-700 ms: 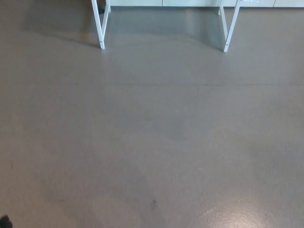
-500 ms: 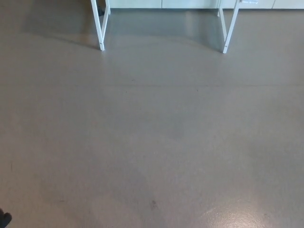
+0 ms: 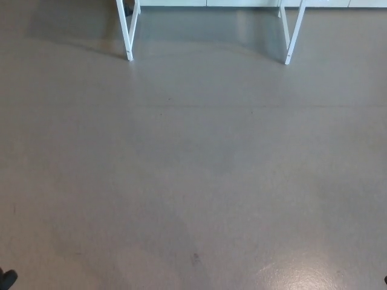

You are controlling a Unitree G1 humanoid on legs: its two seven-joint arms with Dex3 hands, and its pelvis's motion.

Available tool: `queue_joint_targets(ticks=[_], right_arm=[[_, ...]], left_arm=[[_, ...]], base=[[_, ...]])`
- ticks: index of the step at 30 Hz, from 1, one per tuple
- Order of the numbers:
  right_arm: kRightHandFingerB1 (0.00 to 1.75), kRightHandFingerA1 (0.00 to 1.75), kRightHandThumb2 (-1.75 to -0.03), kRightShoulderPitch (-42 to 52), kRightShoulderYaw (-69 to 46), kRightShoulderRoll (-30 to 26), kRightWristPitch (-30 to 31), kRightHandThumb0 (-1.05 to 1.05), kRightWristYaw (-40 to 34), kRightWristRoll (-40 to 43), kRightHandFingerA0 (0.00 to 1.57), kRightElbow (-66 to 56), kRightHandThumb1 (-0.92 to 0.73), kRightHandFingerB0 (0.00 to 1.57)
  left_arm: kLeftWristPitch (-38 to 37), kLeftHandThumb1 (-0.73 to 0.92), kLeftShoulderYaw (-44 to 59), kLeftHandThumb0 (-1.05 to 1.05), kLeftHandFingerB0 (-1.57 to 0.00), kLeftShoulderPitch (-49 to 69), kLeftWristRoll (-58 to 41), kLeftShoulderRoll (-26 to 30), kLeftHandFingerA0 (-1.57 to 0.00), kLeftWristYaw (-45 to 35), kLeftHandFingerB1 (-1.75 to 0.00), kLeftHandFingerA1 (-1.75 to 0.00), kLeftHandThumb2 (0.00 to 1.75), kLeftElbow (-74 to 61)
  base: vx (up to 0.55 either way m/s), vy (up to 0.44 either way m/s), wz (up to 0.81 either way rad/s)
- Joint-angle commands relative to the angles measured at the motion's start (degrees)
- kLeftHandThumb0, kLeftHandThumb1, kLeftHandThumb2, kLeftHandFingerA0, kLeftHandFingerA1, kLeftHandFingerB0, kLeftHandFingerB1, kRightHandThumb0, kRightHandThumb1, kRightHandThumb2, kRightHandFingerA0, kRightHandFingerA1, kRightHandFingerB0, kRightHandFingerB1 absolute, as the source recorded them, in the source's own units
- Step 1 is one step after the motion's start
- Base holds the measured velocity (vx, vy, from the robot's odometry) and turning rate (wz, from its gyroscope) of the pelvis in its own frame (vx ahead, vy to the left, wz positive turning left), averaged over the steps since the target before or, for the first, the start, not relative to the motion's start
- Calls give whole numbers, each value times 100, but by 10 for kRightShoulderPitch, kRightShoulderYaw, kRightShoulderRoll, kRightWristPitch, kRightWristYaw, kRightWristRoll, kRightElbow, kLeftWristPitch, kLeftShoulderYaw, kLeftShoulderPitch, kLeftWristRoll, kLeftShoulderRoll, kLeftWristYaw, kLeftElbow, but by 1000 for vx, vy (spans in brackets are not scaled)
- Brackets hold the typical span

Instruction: The robot walk towards a table in front and uses its left hand to pick up the pot from the base and pour water to the cup on the right hand side

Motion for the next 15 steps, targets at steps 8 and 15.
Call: queue_joint_targets(ticks=[8, 15], right_arm=[[46, 53, -91, 111, 5, -5, 8, -8, 42, 20, 22, -29, -48, 6], [48, 58, -88, 102, 14, 1, -50, -12, 19, 0, 34, 9, -44, 12]], left_arm=[[-4, 86, -15, -8, -8, 99, -13, -4, -19, -40, -32, -40, 67, -26], [-20, 54, -21, -4, -6, 118, -9, -5, -25, -32, -46, -55, 95, -40]], base=[[-71, 6, 7], [135, 317, -22]])
